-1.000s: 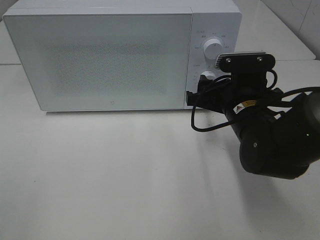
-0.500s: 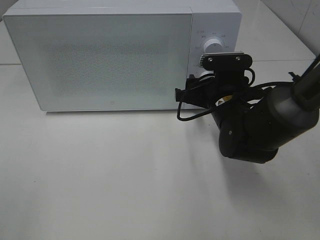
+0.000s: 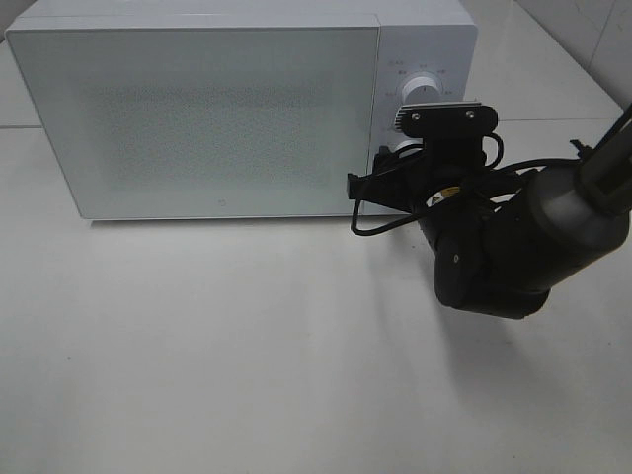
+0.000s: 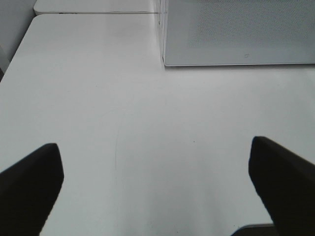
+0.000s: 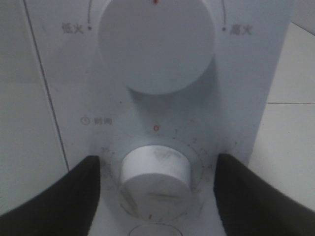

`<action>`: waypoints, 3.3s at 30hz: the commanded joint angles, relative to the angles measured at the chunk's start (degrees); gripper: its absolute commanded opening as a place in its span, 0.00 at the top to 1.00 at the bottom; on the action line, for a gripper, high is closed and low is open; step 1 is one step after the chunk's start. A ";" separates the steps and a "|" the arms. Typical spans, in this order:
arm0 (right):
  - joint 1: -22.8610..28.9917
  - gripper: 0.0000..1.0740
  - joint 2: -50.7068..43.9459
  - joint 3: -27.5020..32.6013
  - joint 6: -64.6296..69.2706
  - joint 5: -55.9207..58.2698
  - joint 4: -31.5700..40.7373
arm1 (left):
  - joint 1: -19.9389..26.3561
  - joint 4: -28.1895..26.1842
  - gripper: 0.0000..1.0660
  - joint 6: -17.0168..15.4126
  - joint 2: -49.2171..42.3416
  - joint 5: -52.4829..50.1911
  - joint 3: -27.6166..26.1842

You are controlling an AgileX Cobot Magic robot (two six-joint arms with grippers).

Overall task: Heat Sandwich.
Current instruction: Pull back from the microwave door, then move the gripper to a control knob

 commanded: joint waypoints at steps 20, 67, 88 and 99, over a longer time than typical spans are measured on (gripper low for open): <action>-0.23 0.86 0.00 -0.46 0.57 -0.52 -0.52 | -0.29 -0.23 0.08 -0.29 -1.03 0.00 0.11; -0.23 0.85 0.00 -0.34 79.07 -2.69 -0.46 | -0.29 -0.23 0.08 -0.29 -1.03 0.00 0.11; -0.23 0.83 0.00 -0.34 88.01 -4.98 -0.92 | -0.29 -0.23 0.08 -0.29 -1.03 0.00 0.11; -0.23 0.78 0.00 -0.34 88.01 -5.21 -0.69 | -0.29 -0.23 0.08 -0.29 -1.03 0.00 0.11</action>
